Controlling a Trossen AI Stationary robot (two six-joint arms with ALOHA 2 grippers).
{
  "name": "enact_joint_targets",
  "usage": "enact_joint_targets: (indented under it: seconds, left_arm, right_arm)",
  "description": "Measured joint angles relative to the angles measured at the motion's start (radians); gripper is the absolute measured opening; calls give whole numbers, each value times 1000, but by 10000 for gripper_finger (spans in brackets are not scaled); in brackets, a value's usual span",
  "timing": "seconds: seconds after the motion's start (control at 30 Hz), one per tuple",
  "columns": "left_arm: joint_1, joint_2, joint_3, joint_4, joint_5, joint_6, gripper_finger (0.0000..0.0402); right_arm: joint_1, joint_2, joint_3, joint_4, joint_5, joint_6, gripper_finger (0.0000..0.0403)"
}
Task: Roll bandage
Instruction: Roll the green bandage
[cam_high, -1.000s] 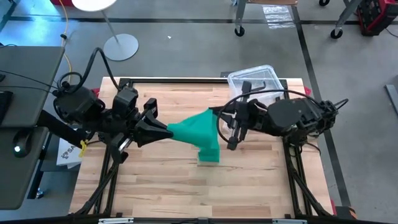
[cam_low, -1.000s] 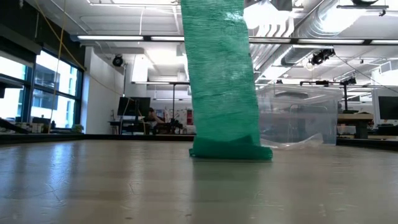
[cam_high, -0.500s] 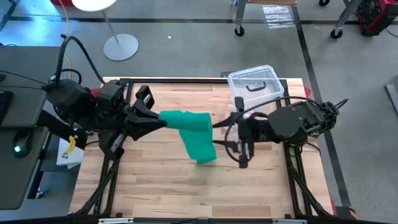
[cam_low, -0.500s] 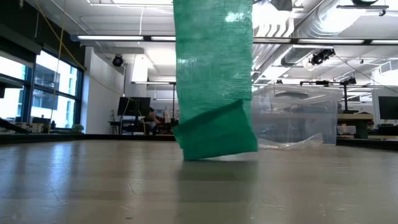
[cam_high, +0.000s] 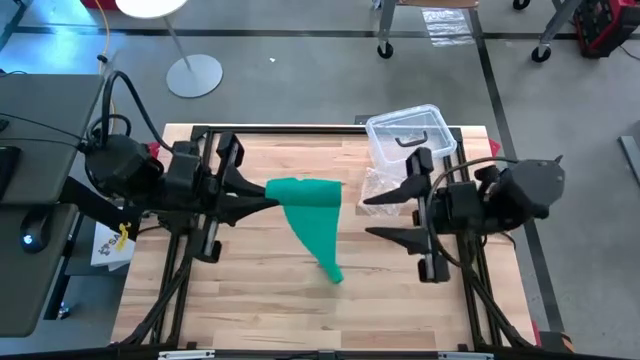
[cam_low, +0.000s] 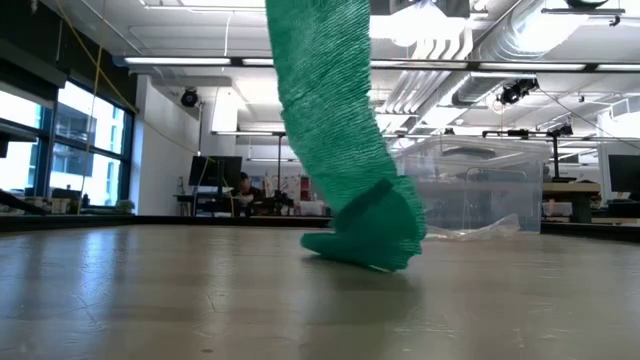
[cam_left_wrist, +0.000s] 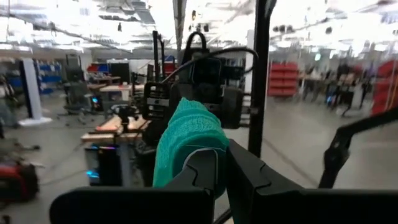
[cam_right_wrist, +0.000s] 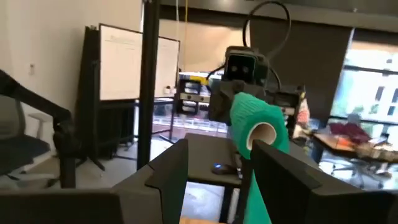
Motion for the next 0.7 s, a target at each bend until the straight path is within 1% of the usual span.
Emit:
enact_joint_targets:
  seconds: [0.13, 0.23, 0.4, 0.47, 0.57, 0.7]
  left_arm:
    - [0, 0, 0, -16, 0, 42, 12]
    - [0, 0, 0, -17, 0, 44, 12]
    - [0, 0, 0, -17, 5, 7, 12]
    - [0, 0, 0, -17, 6, -10, 12]
    - [1, 0, 0, -16, 12, -29, 12]
    - [1, 1, 0, -17, 13, -39, 12]
  right_arm:
    - [-13, 9, 0, -2, -4, 43, 169]
    - [-18, 10, 0, -3, 15, 3, 169]
    - [-20, 10, 0, -2, 204, -232, 169]
    - [-34, 13, 0, -2, 193, -273, 169]
    - [-60, 20, 0, -9, 125, -244, 169]
    - [-83, 37, 0, -21, 96, -233, 169]
